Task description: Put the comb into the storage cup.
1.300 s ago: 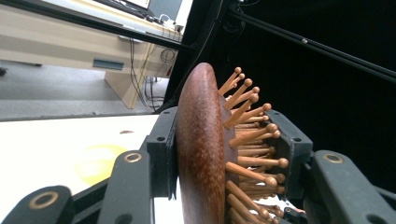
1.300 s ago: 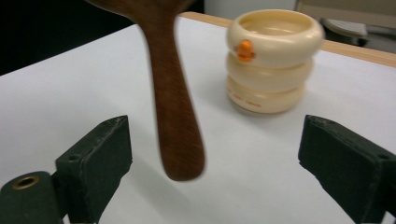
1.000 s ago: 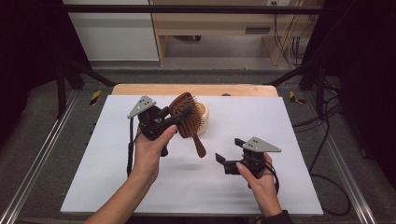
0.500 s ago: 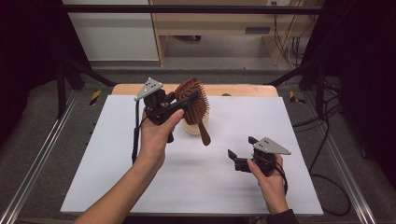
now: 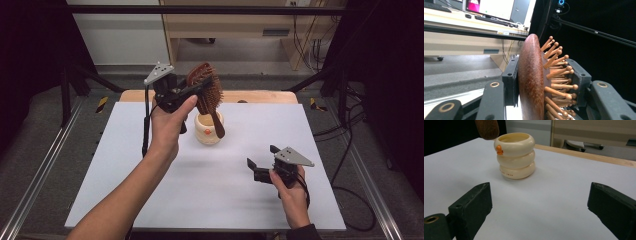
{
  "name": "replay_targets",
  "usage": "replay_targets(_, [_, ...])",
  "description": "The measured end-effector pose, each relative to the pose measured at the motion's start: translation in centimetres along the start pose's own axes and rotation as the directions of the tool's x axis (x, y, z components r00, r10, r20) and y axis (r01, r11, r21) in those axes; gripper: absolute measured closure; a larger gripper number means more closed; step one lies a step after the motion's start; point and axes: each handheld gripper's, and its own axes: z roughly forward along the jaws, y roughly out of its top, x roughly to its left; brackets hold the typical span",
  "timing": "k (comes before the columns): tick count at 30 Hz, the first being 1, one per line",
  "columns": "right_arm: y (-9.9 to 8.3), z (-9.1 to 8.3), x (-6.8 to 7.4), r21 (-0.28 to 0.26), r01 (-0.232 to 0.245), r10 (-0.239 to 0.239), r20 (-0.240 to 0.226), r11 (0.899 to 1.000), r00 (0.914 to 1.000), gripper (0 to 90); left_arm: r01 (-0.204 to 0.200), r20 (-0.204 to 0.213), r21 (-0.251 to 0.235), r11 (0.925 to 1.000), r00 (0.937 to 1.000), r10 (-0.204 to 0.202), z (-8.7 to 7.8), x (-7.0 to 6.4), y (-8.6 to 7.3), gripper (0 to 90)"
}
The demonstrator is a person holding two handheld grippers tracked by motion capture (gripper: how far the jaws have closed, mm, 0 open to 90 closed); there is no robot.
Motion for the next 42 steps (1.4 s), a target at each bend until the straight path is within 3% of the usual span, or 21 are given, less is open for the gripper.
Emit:
replay_targets(7, [-0.1,0.0,0.0,-0.038,0.030,-0.028,0.054,0.999,0.9981,5.3,-0.031,-0.014,-0.006,0.9995,0.9994,0.031,0.9,-0.3,0.7,51.1])
replay_targets(11, [-0.2,0.1,0.1,-0.033,0.040,-0.038,0.052,0.999,0.9979,6.1,-0.051,-0.015,-0.005,0.9987,0.9986,0.051,1.5,-0.6,0.9,51.0])
replay_targets(14, [-0.1,0.0,0.1,-0.064,0.049,-0.045,0.072,0.997,0.9964,7.9,-0.060,-0.022,-0.004,0.9982,0.9979,0.060,1.8,-0.6,0.9,51.0])
replay_targets(29, [0.1,-0.4,-0.1,-0.097,0.027,-0.020,0.071,0.995,0.9973,5.1,-0.102,-0.046,-0.005,0.9948,0.9938,0.102,2.7,-0.4,1.1,50.9])
replay_targets(32, [0.2,-0.5,-0.1,-0.113,0.026,-0.018,0.072,0.993,0.9973,3.9,-0.093,-0.050,-0.007,0.9956,0.9945,0.093,2.8,-0.1,1.0,50.9])
replay_targets(42, [0.0,-0.3,-0.2,-0.094,0.016,-0.012,0.042,0.995,0.9990,3.5,-0.076,-0.074,-0.022,0.9969,0.9945,0.074,2.8,0.9,1.1,50.8])
